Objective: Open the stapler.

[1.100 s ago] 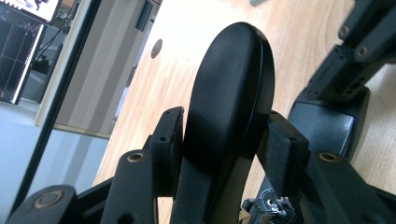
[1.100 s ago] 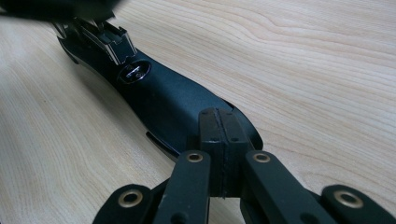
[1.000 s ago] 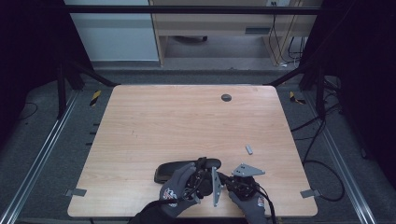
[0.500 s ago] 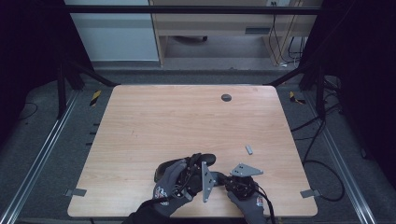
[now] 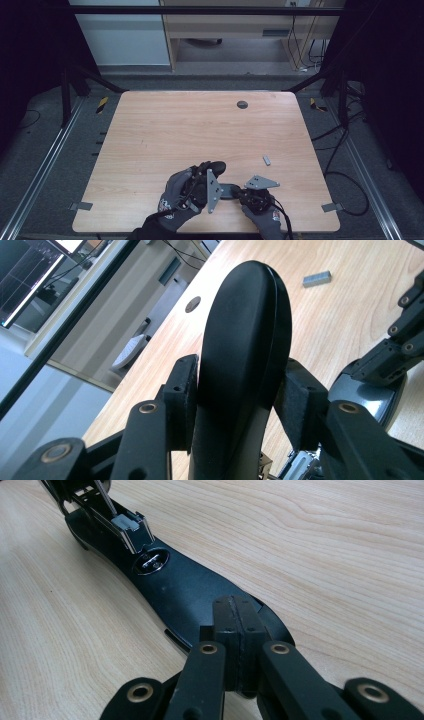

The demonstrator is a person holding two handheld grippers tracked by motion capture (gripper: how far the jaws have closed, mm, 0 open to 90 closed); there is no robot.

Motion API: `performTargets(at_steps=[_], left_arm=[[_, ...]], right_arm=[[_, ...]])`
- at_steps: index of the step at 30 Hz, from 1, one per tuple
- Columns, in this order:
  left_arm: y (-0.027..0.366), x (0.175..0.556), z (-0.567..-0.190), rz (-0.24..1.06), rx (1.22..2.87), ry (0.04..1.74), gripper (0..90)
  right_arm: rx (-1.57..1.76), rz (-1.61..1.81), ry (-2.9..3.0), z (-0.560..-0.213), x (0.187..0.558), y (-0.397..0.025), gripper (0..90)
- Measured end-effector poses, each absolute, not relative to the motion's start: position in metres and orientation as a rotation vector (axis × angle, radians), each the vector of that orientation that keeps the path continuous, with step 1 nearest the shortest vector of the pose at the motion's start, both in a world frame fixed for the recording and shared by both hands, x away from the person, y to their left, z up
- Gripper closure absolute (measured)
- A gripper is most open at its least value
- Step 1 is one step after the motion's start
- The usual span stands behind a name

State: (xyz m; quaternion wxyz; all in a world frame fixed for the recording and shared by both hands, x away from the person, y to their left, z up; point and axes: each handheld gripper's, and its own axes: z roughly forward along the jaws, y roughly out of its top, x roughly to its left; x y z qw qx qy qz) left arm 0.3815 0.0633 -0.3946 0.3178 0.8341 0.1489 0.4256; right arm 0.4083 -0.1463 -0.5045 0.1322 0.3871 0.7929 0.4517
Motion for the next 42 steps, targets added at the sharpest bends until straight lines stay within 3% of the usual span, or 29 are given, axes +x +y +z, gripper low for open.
performTargets(at_steps=[42], left_arm=[[0.146, 0.378, -0.362, 1.035, 1.939, 0.627, 58.7]], right_arm=[[1.14, 1.318, 2.298, -0.505, 0.409, -0.147, 90.0]])
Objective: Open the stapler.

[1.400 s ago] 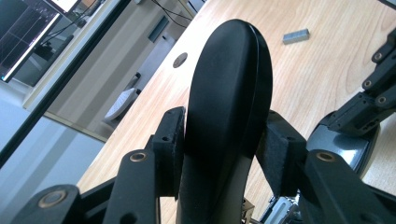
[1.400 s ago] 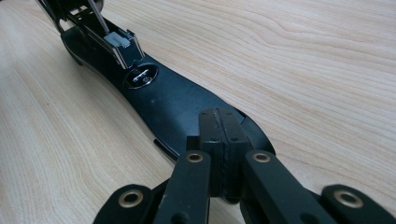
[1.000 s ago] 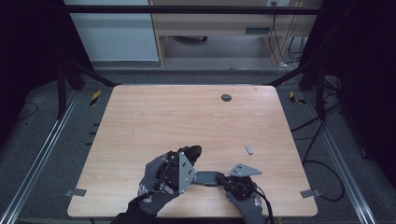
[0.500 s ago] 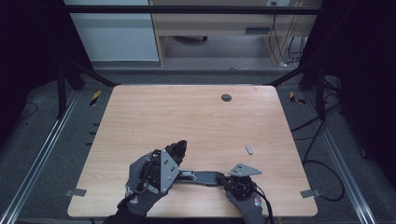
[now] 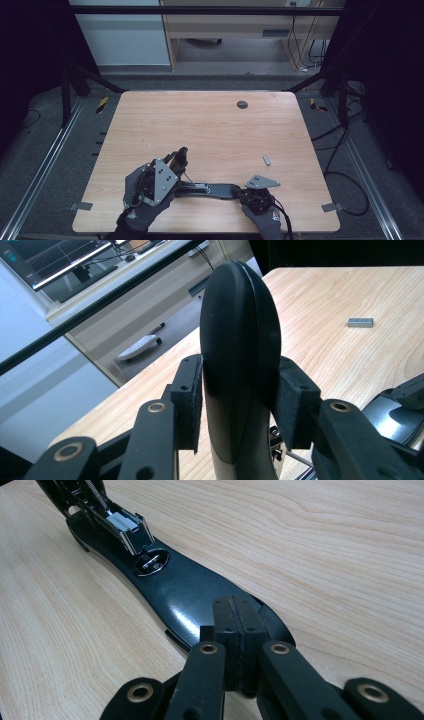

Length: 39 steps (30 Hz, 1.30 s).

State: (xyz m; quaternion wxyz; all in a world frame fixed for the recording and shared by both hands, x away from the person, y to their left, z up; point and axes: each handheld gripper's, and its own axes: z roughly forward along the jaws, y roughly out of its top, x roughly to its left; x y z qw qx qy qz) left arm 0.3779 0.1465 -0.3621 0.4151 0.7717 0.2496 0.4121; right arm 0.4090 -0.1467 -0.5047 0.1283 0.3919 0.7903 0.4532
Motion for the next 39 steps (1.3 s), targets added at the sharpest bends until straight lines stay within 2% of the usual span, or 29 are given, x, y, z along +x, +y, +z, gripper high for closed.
performTargets(at_steps=[20, 39], left_arm=[[0.19, 0.379, -0.361, 0.94, 1.821, 0.743, 58.3], [0.215, 0.38, -0.362, 0.954, 1.836, 0.765, 55.0]], right_arm=[[1.144, 1.324, 2.3, -0.505, 0.41, -0.147, 90.0], [1.146, 1.326, 2.303, -0.505, 0.41, -0.147, 90.0]])
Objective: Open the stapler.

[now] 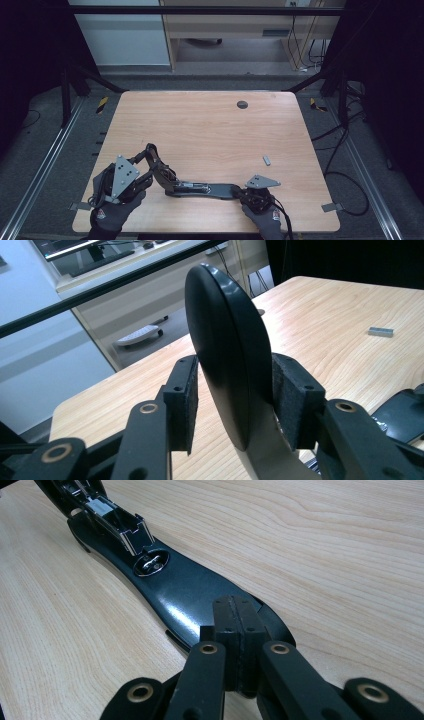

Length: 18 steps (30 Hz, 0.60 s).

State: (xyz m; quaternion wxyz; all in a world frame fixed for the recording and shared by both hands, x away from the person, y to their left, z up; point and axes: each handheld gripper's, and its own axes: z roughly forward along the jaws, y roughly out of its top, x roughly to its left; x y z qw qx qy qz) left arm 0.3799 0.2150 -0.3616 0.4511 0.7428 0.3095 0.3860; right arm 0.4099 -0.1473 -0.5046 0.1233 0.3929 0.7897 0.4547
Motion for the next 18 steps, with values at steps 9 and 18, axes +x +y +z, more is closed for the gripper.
performTargets(at_steps=[9, 18], left_arm=[[0.225, 0.381, -0.362, 0.953, 1.837, 0.776, 53.5], [0.241, 0.383, -0.364, 0.955, 1.842, 0.816, 50.9]], right_arm=[[1.147, 1.325, 2.306, -0.504, 0.41, -0.147, 90.0], [1.147, 1.323, 2.307, -0.504, 0.41, -0.147, 90.0]])
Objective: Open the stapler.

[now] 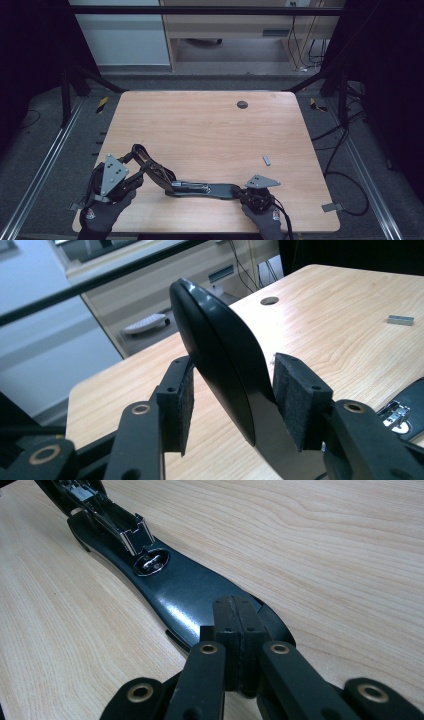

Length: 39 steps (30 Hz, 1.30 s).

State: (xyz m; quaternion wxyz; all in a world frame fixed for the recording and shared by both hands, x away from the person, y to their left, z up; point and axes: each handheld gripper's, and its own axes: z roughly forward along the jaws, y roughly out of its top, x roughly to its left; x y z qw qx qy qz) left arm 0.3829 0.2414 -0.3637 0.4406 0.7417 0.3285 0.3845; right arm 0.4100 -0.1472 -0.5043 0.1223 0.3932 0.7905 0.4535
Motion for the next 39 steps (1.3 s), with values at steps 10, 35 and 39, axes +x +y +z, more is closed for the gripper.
performTargets(at_steps=[10, 35, 39], left_arm=[[0.262, 0.383, -0.374, 0.923, 1.821, 0.847, 47.5], [0.283, 0.381, -0.391, 0.926, 1.783, 0.885, 40.1], [0.287, 0.376, -0.387, 0.919, 1.771, 0.86, 36.6]], right_arm=[[1.15, 1.325, 2.306, -0.504, 0.41, -0.147, 90.0], [1.146, 1.321, 2.31, -0.504, 0.41, -0.147, 90.0], [1.147, 1.32, 2.31, -0.504, 0.41, -0.147, 90.0]])
